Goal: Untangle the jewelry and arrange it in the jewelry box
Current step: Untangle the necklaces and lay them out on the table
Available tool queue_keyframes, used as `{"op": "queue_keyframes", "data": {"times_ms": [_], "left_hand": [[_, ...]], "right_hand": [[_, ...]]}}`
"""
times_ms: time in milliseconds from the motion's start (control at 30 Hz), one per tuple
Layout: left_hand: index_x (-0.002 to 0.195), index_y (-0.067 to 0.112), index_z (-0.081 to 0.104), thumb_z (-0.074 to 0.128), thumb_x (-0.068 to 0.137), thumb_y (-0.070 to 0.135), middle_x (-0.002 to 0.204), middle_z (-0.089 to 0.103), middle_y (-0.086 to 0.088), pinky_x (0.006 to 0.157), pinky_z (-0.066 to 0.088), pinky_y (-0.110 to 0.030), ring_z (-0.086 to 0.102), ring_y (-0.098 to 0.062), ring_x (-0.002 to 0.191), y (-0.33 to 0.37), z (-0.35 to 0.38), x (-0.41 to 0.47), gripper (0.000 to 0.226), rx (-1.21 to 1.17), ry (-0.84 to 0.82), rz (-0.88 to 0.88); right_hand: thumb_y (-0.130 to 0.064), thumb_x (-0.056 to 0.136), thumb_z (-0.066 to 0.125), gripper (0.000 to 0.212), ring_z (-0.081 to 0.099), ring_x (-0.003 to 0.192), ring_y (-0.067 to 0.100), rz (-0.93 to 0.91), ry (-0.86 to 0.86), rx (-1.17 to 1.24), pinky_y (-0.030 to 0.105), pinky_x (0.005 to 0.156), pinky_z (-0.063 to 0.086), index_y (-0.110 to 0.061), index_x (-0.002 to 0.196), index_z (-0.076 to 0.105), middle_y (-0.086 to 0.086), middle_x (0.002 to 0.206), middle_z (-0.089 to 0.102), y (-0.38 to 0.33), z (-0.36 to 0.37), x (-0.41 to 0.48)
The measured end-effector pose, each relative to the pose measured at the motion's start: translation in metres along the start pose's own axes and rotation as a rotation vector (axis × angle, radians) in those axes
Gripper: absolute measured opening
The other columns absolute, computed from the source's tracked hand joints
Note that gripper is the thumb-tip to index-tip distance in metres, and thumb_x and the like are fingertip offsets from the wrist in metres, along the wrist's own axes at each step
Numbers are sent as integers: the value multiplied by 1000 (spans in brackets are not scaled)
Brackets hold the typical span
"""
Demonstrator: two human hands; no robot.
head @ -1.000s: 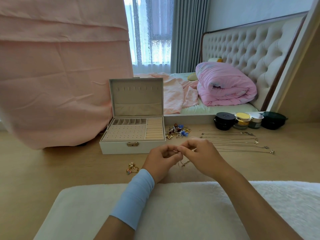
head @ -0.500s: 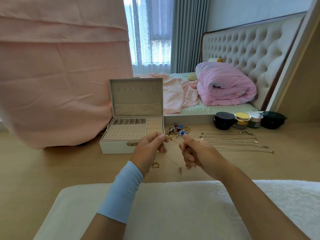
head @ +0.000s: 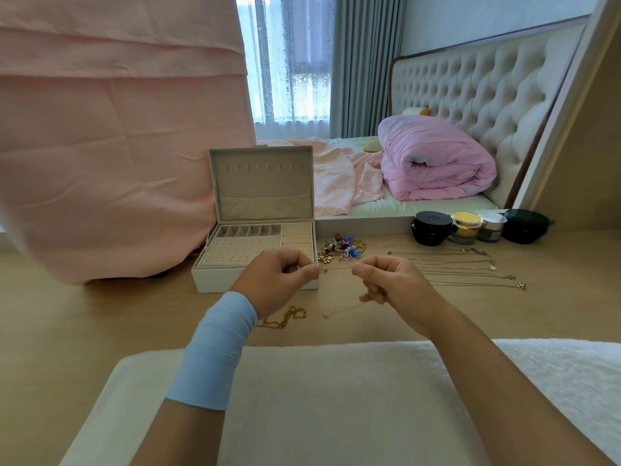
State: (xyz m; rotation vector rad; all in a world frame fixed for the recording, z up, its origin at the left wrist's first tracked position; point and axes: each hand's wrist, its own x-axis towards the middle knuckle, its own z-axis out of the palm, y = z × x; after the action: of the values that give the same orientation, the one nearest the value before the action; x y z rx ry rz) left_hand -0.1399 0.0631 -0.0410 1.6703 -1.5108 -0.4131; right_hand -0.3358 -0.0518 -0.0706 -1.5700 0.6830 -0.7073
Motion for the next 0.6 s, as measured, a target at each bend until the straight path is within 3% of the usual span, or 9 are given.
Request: {"op": "queue_keyframes", "data": {"times_ms": [67, 133, 233, 300, 433, 600], "left_hand": [[83, 16, 71, 62, 92, 29, 62, 51, 3, 57, 43, -14, 44, -5, 53, 0, -1, 0, 18, -23, -3, -13], [83, 12, 69, 61, 94, 24, 62, 52, 3, 57, 50, -21, 48, -8, 54, 2, 0, 1, 18, -126, 19, -18], [84, 11, 66, 56, 97, 17, 77, 63, -4, 74, 58, -30, 61, -15, 70, 10, 4, 6, 17, -246, 39, -13], [84, 11, 64, 51, 99, 15, 79, 64, -4, 78, 58, -33, 62, -17, 72, 17, 8, 10, 20, -356, 21, -51], [83, 14, 63, 48, 101, 17, 63, 52, 3, 66, 51, -33, 48, -14, 59, 32, 15, 20, 24, -491, -44, -114], [88, 16, 69, 57, 97, 29, 58, 53, 10, 62, 46, -27, 47, -12, 58, 52, 21, 32, 20, -336, -89, -117]], "right_hand": [[-17, 95, 66, 13, 43, 50, 12, 3, 9, -14, 36, 72, 60, -6, 93, 72, -1, 60, 51, 2, 0, 1], [-18, 94, 68, 16, 47, 51, 12, 13, -9, -46, 36, 69, 61, -1, 94, 71, 2, 62, 55, 5, 1, 1], [-17, 92, 70, 16, 60, 60, 17, 28, -63, -43, 42, 77, 63, -1, 88, 70, 4, 68, 65, 6, 4, 2], [-18, 92, 70, 17, 69, 74, 23, 15, -75, -33, 40, 85, 61, -2, 89, 72, 9, 81, 73, 6, 6, 2], [-31, 89, 69, 35, 68, 112, 21, 17, -111, 13, 37, 101, 51, -5, 111, 69, 9, 114, 74, 4, 11, 5], [-19, 101, 50, 35, 66, 117, 35, 109, -374, 281, 45, 109, 43, -5, 133, 53, 19, 119, 71, 0, 19, 3]]}}
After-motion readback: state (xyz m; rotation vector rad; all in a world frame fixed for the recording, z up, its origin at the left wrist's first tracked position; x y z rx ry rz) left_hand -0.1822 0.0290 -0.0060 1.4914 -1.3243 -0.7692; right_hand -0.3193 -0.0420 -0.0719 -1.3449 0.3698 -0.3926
